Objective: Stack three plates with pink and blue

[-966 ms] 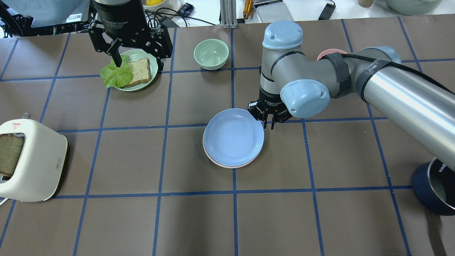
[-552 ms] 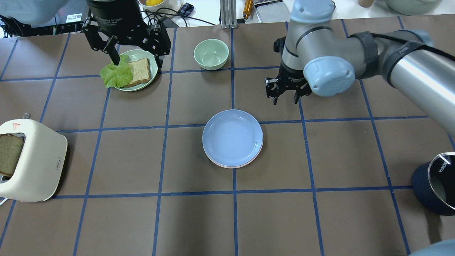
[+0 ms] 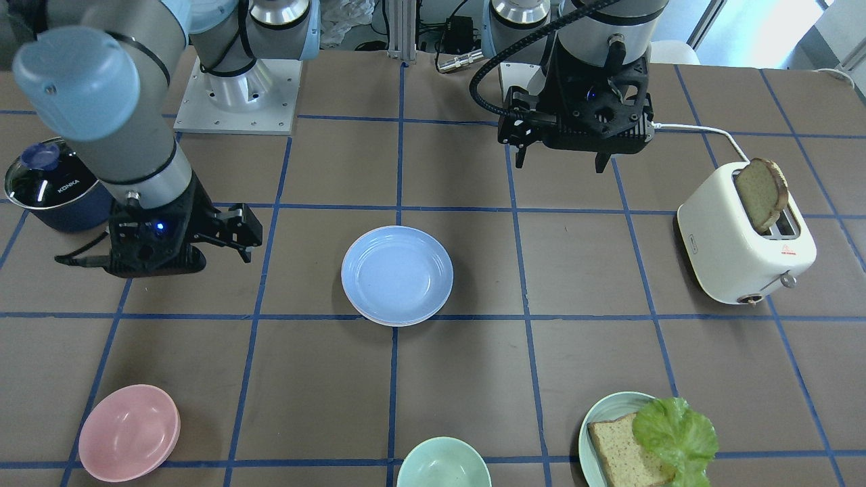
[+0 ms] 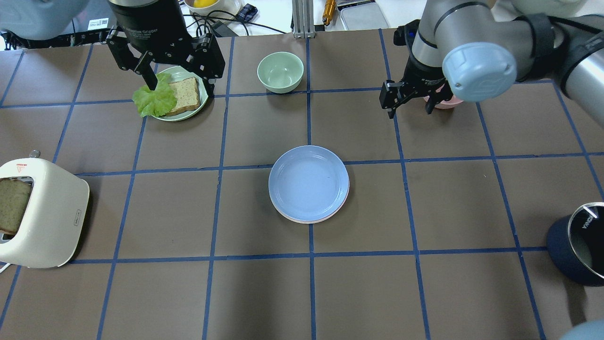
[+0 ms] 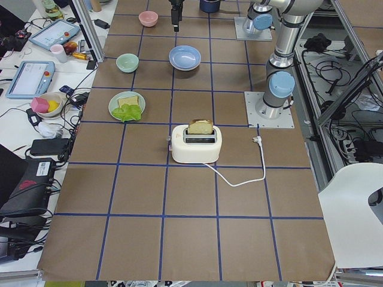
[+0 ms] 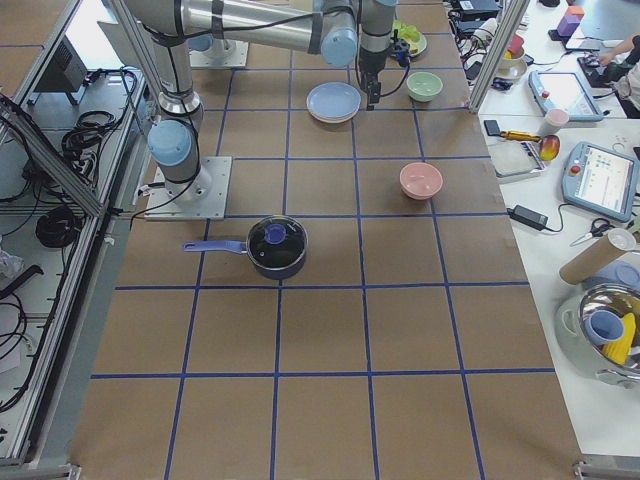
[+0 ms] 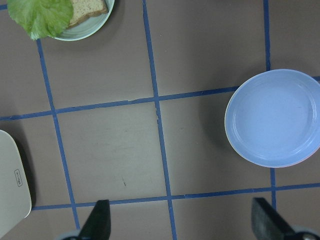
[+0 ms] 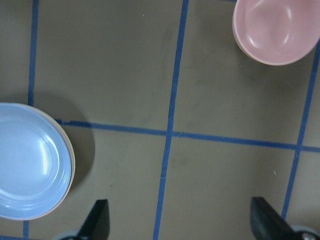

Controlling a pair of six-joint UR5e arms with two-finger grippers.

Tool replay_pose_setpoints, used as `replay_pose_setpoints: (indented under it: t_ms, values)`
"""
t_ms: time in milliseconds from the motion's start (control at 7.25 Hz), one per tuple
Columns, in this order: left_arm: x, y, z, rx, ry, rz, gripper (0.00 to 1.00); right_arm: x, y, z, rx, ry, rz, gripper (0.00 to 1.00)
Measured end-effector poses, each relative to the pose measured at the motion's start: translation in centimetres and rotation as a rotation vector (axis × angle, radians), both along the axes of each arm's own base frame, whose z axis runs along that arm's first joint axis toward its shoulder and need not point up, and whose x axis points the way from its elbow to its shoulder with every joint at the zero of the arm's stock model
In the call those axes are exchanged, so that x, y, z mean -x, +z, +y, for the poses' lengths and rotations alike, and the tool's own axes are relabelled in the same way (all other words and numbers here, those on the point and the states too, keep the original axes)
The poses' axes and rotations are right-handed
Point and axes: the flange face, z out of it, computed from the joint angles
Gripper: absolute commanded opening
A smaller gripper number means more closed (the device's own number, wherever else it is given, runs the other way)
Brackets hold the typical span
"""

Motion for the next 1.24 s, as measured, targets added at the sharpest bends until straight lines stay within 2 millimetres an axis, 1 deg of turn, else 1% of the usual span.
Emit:
replay_pose_setpoints:
  t_ms: [138,276,414,552,828,966,1241]
  values:
    - [0.0,-0.7,0.3,-0.002,-0.001,0.0,1.0,0.1,4.0,2.5,0.007,-0.005,0.007,1.0]
    - [-0.1,-1.4,0.8,0.012,-0.004,0.003,1.0,0.1,7.4,4.9,0.031,-0.007,0.006,1.0]
    - [-0.2,-2.0,1.5,0.025,-0.018,0.004,1.0,0.0,9.3,6.3,0.05,-0.005,0.004,1.0]
    - [-0.7,-2.0,2.1,0.032,-0.034,0.005,1.0,-0.1,9.7,6.5,0.053,-0.004,-0.002,1.0]
    - [-2.2,-1.5,2.5,0.045,-0.046,0.01,1.0,-0.2,10.2,5.2,0.034,-0.005,0.001,1.0]
    - [-2.3,-1.2,2.7,0.051,-0.051,0.014,1.0,-0.3,10.5,4.5,0.017,-0.004,0.001,1.0]
    - [-1.9,-0.5,3.2,0.064,-0.052,0.071,1.0,-0.4,10.6,3.6,0.009,-0.002,-0.004,1.0]
